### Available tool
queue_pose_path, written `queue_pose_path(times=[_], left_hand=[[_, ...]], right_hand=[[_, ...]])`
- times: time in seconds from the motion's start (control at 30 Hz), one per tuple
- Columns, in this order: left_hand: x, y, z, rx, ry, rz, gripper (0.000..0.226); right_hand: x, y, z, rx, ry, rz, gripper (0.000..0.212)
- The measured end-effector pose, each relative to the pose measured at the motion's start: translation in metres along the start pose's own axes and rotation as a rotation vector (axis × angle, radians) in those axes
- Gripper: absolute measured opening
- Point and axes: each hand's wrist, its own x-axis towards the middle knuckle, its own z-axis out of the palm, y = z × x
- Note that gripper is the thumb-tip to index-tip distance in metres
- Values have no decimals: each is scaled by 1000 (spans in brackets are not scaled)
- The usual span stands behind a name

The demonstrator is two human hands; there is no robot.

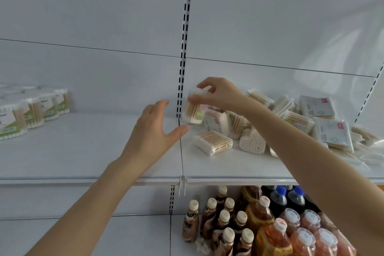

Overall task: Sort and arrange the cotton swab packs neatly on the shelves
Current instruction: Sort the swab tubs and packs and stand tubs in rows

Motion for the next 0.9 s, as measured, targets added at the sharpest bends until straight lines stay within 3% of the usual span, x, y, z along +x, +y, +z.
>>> queue_pose_path(times=[0.1,0.2,0.27,0.37,0.43,0.57,0.67,0.77,0.9], left_hand=[[17,7,-1,-117,4,-57,83],[25,4,-9,-137,55,8,59],[24,-4,-17,-122,97,16,45],[18,-18,-30,-61,124,-13,37],[13,-25,-37,-26,141,-27,34],[3,-34,-48,-18,154,-63,27],[-3,-37,-56,-21,152,-87,31],[-7,-42,-62,-21,173,-102,31],[-12,-48,-76,-38,206,-96,32]], right_hand=[[-7,-23,-2,222,-87,-42,38],[-2,-32,-1,377,-196,-51,32],[10,-27,-1,366,-174,-7,34],[39,-8,6,-133,-74,-2,39],[54,2,17,-405,-157,17,47],[71,16,43,-620,-293,40,51],[76,19,52,-584,-249,35,41],[82,16,54,-509,-227,25,47],[81,-3,58,-233,-161,-3,46]])
